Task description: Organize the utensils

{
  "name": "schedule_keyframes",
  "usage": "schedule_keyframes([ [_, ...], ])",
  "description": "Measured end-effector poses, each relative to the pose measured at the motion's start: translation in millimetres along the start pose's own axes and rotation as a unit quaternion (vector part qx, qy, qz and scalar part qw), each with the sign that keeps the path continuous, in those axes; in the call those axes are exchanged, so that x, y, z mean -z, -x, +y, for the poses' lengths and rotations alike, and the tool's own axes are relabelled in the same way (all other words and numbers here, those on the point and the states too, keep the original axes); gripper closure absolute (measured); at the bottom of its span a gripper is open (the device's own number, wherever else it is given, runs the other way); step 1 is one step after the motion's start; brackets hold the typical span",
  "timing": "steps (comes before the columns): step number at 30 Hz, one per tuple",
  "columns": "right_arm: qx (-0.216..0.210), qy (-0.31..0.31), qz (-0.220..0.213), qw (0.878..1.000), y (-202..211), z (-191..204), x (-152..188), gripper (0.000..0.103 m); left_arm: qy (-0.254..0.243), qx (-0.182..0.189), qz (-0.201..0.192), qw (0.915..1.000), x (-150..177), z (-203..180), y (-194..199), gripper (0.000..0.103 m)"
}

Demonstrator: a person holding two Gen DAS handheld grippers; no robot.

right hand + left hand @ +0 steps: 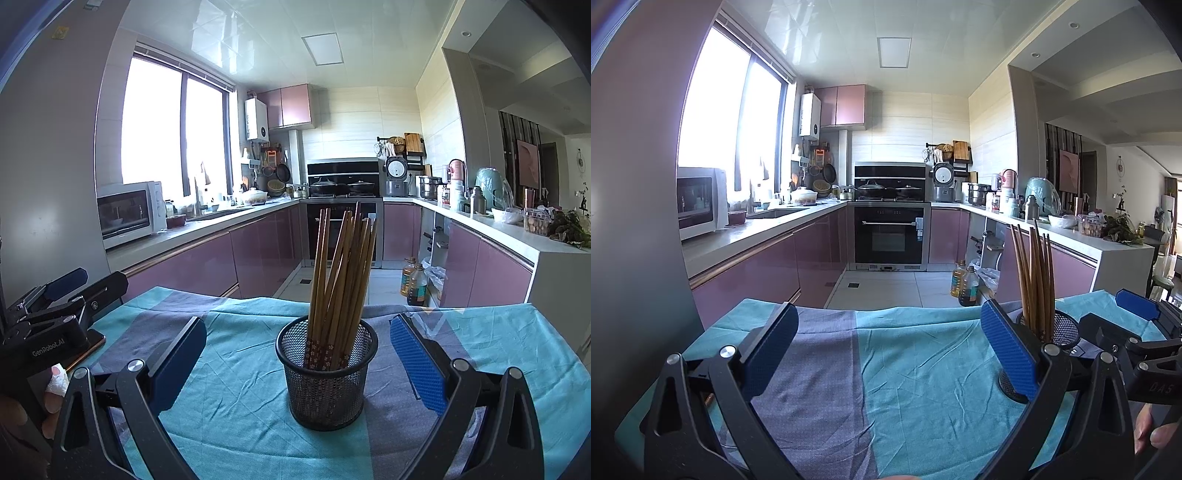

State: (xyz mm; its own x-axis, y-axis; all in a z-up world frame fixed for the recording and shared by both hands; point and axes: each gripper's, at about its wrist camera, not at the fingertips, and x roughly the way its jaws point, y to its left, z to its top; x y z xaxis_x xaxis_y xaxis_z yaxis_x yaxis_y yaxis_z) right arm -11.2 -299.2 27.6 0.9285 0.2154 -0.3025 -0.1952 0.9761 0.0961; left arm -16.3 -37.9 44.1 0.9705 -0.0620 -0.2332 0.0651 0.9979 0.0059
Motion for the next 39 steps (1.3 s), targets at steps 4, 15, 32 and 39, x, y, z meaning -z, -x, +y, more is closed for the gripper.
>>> schedule_keyframes([
  [4,0.000,0.000,-0.002,1.000,0.7,0.1,-0.4,0.007,-0.001,0.000,0.000,1.0000,0.0,-0.5,0.1,0.006],
  [15,0.002,-0.005,-0.004,1.000,-0.7,-0.6,-0.2,0.007,-0.001,-0.001,0.000,1.0000,-0.1,0.2,-0.4,0.006],
  [32,0.019,-0.002,-0.013,1.000,0.4,-0.4,1.2,0.007,0.002,-0.001,0.006,1.0000,2.9,4.7,-0.8,0.006],
  [39,0.026,-0.001,-0.017,1.000,0.9,0.4,0.9,0.007,0.003,-0.002,0.009,1.0000,5.0,3.1,-2.7,0.006],
])
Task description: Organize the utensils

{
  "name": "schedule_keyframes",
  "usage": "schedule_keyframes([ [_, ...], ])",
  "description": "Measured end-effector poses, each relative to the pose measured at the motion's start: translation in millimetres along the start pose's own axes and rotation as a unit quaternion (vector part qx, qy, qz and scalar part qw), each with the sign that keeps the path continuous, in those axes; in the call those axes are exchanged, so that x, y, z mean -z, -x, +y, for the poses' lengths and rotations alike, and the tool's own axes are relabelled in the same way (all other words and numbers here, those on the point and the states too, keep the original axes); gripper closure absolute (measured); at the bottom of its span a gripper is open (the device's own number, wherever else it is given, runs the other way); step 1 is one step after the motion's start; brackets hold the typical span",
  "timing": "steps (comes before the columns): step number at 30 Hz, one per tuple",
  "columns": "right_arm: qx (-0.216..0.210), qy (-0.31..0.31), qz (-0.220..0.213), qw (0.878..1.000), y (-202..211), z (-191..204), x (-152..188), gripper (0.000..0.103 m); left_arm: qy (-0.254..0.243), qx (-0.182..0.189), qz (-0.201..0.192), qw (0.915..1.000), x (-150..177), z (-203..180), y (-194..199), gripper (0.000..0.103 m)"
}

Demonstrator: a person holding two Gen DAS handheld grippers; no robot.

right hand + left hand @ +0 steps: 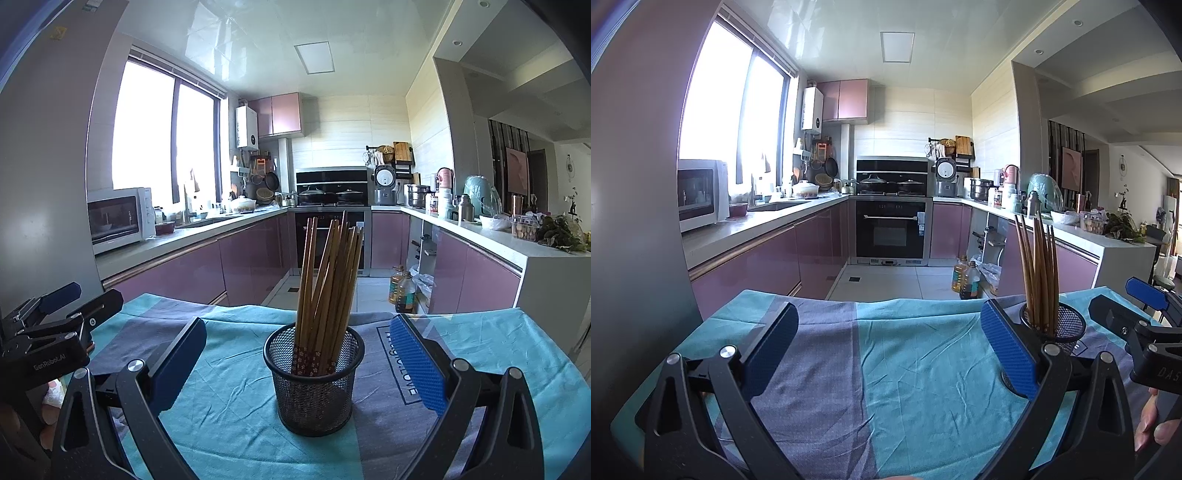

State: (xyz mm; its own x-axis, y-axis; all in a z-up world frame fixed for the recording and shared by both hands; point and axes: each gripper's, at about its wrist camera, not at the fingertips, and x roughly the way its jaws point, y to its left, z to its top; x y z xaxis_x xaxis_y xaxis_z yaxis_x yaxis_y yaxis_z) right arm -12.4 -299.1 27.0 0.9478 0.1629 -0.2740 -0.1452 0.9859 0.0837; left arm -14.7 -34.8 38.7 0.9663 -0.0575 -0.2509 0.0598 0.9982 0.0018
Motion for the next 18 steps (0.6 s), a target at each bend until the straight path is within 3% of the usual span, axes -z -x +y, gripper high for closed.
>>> schedule_keyframes([
  [18,0.014,-0.007,-0.016,1.000,4.2,-3.3,1.2,0.007,-0.002,-0.005,0.003,1.0000,3.8,-3.6,-0.8,0.006],
])
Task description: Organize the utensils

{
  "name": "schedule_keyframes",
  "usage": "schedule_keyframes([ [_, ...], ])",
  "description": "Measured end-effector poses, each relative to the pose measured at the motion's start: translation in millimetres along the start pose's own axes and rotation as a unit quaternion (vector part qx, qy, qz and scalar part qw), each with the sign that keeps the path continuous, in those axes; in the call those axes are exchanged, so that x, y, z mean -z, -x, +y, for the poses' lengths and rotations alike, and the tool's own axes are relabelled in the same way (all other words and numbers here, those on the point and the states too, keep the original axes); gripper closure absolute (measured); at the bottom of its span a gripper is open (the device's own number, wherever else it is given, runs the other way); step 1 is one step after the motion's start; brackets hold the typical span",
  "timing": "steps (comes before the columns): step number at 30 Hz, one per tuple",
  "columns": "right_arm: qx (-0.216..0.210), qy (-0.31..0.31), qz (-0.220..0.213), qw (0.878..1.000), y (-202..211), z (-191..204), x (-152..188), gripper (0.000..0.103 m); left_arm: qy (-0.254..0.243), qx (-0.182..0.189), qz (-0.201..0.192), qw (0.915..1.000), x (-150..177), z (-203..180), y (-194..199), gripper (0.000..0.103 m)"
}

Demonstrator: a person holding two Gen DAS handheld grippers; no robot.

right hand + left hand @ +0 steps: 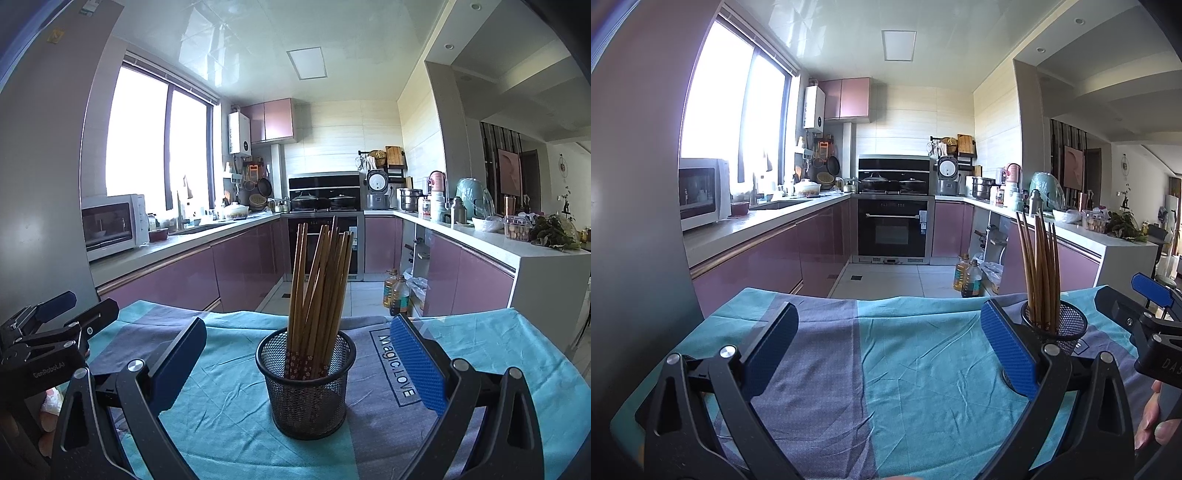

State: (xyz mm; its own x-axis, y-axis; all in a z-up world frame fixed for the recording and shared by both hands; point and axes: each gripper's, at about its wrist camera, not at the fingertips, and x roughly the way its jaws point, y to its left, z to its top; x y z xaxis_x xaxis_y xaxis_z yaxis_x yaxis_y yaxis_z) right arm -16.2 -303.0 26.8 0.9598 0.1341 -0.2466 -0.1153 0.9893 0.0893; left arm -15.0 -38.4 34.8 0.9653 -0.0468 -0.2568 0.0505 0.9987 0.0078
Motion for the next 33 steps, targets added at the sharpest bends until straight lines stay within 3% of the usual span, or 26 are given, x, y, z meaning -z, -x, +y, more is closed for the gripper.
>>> schedule_keyframes([
  [33,-0.006,-0.001,0.005,1.000,-0.6,-2.4,-0.2,0.007,-0.002,-0.008,0.000,1.0000,-2.2,4.3,-1.1,0.006],
])
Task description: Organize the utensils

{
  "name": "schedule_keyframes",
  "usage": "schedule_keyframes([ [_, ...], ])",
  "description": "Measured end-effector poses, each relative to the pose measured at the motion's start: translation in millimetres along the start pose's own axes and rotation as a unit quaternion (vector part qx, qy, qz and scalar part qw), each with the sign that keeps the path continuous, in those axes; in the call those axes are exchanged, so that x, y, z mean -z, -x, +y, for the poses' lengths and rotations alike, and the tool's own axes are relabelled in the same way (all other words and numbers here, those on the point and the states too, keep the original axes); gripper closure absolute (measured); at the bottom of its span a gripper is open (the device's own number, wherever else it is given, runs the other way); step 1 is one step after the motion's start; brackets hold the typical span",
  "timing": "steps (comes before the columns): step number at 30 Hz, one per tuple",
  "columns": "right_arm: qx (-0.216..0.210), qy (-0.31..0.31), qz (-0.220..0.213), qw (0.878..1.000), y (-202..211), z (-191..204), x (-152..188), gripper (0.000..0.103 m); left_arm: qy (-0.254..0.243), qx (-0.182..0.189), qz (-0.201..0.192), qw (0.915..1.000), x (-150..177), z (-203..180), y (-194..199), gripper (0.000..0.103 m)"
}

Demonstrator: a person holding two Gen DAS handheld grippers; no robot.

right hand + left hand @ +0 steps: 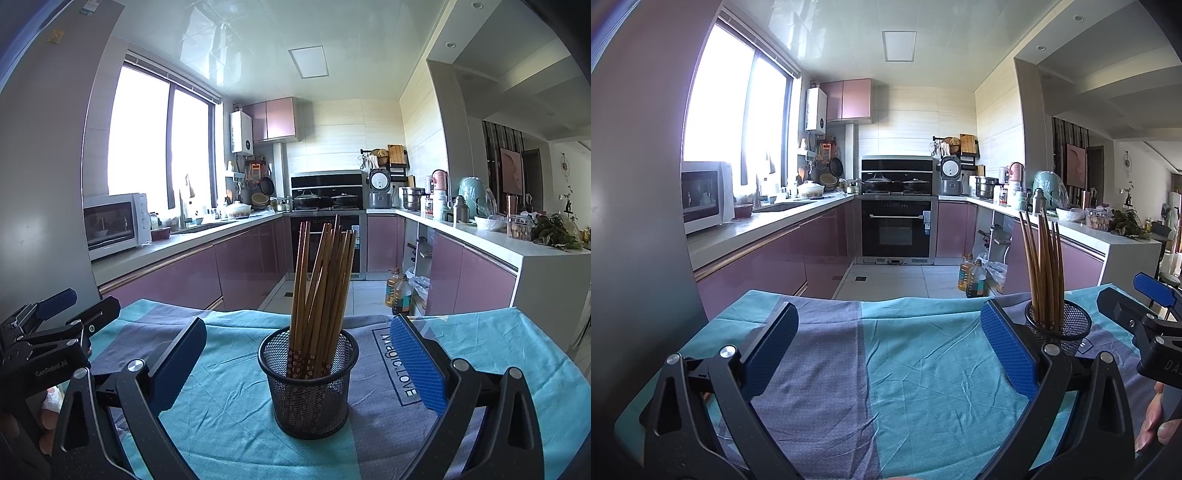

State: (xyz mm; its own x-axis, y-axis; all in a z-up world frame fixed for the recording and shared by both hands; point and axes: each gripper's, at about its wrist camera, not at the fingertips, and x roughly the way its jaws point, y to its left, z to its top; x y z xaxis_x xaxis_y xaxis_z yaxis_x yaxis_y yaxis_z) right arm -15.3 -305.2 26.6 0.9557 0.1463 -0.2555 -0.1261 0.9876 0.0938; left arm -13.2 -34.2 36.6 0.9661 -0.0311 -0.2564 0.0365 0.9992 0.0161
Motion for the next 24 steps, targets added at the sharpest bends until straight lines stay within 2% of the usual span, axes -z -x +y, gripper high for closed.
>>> schedule_keyframes([
  [24,-0.001,0.000,0.002,1.000,-0.8,-1.0,-1.4,0.007,-0.002,0.000,0.001,1.0000,-2.2,-0.8,-5.0,0.006],
])
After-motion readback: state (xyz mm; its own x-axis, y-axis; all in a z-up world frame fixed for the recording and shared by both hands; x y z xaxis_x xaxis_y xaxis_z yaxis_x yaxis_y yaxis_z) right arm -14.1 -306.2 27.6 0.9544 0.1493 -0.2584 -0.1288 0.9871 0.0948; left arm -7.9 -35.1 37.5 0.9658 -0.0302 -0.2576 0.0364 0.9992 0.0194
